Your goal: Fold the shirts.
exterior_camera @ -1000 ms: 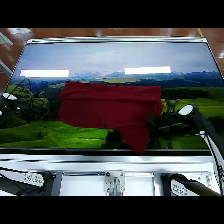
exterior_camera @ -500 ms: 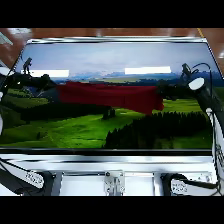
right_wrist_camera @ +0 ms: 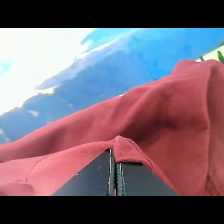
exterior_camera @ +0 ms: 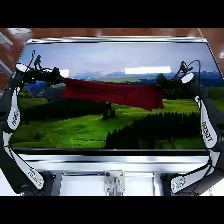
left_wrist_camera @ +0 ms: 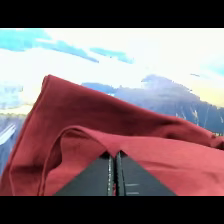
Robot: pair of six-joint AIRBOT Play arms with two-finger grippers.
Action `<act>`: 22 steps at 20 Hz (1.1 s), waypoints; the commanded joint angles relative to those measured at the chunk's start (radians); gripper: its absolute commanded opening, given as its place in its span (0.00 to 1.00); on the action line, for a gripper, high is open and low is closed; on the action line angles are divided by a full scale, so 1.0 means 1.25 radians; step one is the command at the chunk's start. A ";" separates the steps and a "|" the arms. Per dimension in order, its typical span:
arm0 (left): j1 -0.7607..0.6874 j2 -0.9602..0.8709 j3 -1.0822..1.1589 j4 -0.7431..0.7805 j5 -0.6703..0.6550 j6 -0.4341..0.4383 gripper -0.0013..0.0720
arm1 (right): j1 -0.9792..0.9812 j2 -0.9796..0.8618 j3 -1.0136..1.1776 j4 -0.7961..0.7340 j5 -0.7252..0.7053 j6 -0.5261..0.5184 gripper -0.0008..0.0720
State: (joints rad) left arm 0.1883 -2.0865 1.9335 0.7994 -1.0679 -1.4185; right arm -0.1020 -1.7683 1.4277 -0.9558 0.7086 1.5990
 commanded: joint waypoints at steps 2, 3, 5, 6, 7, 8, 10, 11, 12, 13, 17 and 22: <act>-0.003 -0.022 0.012 0.000 0.001 -0.058 0.77 | -0.001 -0.027 0.009 0.011 0.000 -0.021 0.88; 0.003 -0.017 0.013 0.000 -0.010 -0.076 0.85 | -0.009 -0.013 0.009 0.002 0.020 -0.052 0.88; 0.027 -0.010 0.042 0.000 -0.082 -0.076 0.84 | -0.038 0.023 0.009 -0.062 0.090 -0.088 0.88; 0.041 -0.008 0.063 0.000 -0.127 -0.077 0.84 | -0.058 0.036 0.009 -0.111 0.148 -0.085 0.88; 0.054 -0.004 0.080 0.000 -0.167 -0.076 0.83 | -0.077 0.038 0.009 -0.142 0.214 -0.084 0.88; 0.065 0.006 0.085 0.000 -0.200 -0.076 0.82 | -0.097 0.032 0.009 -0.157 0.287 -0.086 0.94; 0.080 0.033 0.085 0.000 -0.266 -0.075 0.82 | -0.125 0.008 0.009 -0.157 0.378 -0.093 0.94; 0.083 0.046 0.085 0.000 -0.298 -0.075 0.82 | -0.130 -0.006 0.009 -0.152 0.390 -0.094 0.94; 0.084 0.060 0.085 0.000 -0.323 -0.070 0.82 | -0.132 -0.023 0.009 -0.134 0.389 -0.096 0.94; 0.083 0.074 0.085 0.000 -0.342 -0.060 0.81 | -0.132 -0.039 0.009 -0.107 0.381 -0.101 0.94; 0.071 0.117 0.085 0.000 -0.356 -0.048 0.82 | -0.131 -0.111 0.009 0.098 0.315 -0.138 0.94; 0.034 0.124 0.085 0.000 -0.356 -0.048 0.81 | -0.120 -0.151 0.009 0.265 0.269 -0.201 0.82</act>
State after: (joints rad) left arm 0.2546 -1.9408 2.0380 0.7990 -1.5009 -1.4818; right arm -0.2581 -1.9293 1.4395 -0.7555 1.0840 1.3937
